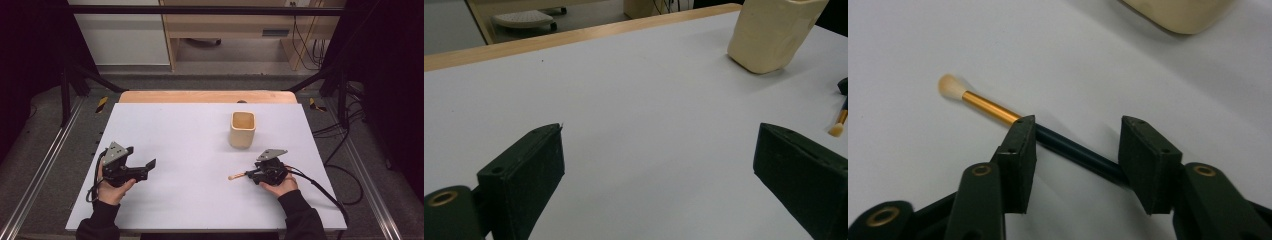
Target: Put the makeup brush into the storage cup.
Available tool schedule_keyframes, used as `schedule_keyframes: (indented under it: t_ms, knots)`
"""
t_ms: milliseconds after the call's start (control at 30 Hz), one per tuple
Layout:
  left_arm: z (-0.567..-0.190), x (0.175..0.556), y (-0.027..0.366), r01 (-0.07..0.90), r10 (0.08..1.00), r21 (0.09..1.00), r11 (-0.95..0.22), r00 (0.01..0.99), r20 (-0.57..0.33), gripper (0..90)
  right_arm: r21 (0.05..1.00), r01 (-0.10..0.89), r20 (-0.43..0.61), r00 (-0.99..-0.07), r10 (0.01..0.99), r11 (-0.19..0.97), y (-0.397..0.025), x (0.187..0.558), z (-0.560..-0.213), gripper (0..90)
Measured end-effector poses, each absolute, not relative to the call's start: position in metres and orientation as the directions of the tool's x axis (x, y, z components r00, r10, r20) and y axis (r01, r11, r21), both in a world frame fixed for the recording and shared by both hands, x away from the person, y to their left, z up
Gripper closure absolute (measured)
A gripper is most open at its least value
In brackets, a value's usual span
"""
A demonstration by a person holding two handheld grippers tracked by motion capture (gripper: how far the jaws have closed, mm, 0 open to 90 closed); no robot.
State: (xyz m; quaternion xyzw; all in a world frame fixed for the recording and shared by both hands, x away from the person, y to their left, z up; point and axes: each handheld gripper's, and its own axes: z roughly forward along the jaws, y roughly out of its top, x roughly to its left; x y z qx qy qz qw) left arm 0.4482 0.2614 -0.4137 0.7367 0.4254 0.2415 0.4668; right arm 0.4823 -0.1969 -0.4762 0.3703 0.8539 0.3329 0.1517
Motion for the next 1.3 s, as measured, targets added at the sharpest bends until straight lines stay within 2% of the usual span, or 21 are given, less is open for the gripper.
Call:
schedule_keyframes:
  t_ms: [433, 733, 1100, 1300]
  knots:
    - [-0.414, 0.449, 0.261, 0.403, 0.850, 0.892, -0.208, 0.526, -0.039, 5.9, 0.652, 0.559, -0.030, -0.656, 0.754, 0.512, -0.199, 0.476, -0.471, 71.7]
    - [-0.415, 0.449, 0.261, 0.406, 0.851, 0.890, -0.210, 0.524, -0.039, 5.9, 0.630, 0.578, -0.043, -0.640, 0.767, 0.518, -0.200, 0.474, -0.469, 79.0]
    - [-0.419, 0.451, 0.258, 0.418, 0.850, 0.879, -0.231, 0.527, -0.027, 6.0, 0.611, 0.610, -0.031, -0.618, 0.786, 0.504, -0.199, 0.471, -0.467, 82.4]
    - [-0.419, 0.451, 0.258, 0.419, 0.850, 0.878, -0.232, 0.526, -0.026, 5.9, 0.639, 0.583, -0.036, -0.628, 0.777, 0.501, -0.201, 0.470, -0.459, 72.5]
